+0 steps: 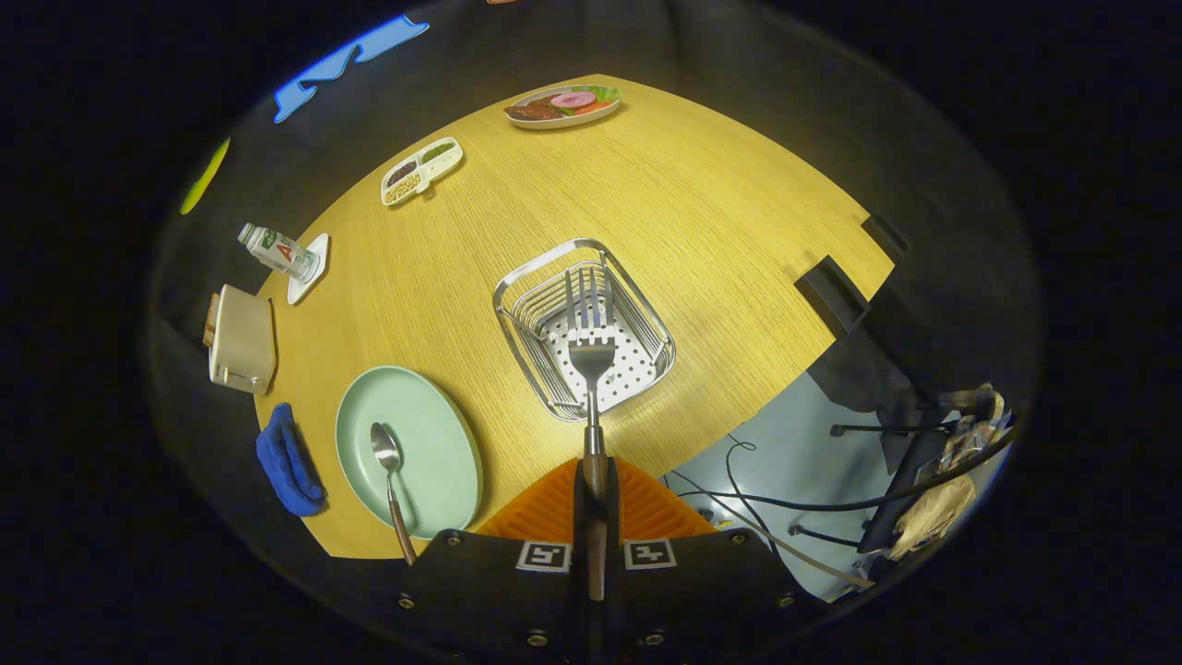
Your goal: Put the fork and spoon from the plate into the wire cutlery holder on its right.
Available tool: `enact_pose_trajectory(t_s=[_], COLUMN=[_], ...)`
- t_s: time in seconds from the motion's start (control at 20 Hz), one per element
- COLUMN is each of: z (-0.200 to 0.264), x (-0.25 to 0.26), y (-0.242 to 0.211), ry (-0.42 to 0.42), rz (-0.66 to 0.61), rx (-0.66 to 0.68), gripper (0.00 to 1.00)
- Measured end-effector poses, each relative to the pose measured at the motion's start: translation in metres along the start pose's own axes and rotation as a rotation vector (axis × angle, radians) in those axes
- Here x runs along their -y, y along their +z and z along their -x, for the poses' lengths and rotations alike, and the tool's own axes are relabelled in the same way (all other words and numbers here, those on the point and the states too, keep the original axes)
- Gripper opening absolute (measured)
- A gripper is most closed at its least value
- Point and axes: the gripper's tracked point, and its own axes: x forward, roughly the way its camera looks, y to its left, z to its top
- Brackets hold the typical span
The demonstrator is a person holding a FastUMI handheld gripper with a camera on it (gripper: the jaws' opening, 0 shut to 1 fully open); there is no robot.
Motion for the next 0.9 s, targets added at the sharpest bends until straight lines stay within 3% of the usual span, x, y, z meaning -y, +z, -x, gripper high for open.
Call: enact_pose_trajectory(t_s=[0.2,0.6,0.7,0.9], z=[0.007,0.024,0.029,0.037], x=[0.001,0.002,0.003,0.002], y=[0.005,0.039,0.045,0.048], ry=[0.007,-0.002,-0.015,-0.004], rz=[0.008,0.019,0.028,0.006], rx=[-0.021,0.056,0.076,0.092], gripper=[0.07,0.12,0.18,0.18])
